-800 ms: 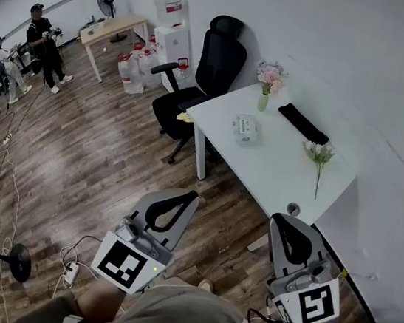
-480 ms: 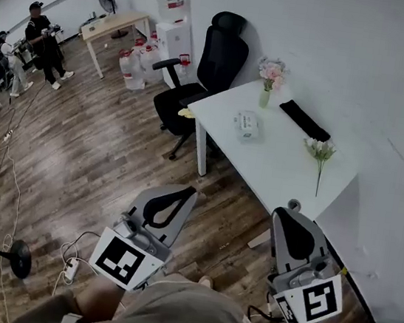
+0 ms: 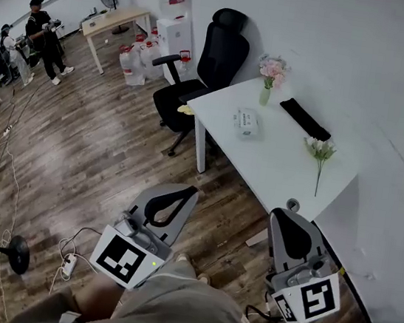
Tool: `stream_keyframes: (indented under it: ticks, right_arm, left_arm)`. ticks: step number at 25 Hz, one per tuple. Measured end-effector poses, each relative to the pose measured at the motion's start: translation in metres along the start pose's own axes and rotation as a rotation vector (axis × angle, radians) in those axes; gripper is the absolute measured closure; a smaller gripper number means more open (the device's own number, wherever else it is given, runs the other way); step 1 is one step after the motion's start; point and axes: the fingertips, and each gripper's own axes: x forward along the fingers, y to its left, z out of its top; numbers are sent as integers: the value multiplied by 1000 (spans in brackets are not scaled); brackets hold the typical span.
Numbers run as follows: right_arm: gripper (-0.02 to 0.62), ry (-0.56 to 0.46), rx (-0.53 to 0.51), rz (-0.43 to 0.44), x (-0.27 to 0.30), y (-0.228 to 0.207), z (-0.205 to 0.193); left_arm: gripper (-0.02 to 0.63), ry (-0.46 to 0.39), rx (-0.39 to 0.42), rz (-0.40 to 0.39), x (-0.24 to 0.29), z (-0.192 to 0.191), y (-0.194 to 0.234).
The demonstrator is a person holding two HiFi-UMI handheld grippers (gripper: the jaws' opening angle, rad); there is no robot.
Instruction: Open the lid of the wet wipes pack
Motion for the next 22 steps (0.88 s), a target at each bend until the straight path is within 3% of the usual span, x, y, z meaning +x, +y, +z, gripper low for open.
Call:
stream_keyframes:
  ticks: [4,7,15,22]
  right_arm:
    - [547,-2,26,-19,12,-10,-6]
    - [442,8,18,-32,27,-20,-12]
    - [442,57,-16,-3,88,-51,-46]
    - [442,135,-25,-46,156,-103,-65]
  left_arm:
    - [589,3,-13,4,7,-7,8]
    - [590,4,-31,14,14,-14,20]
    - [589,-13,-29,19,66,-41,68]
    - [589,5,-56,10,117,-56,138]
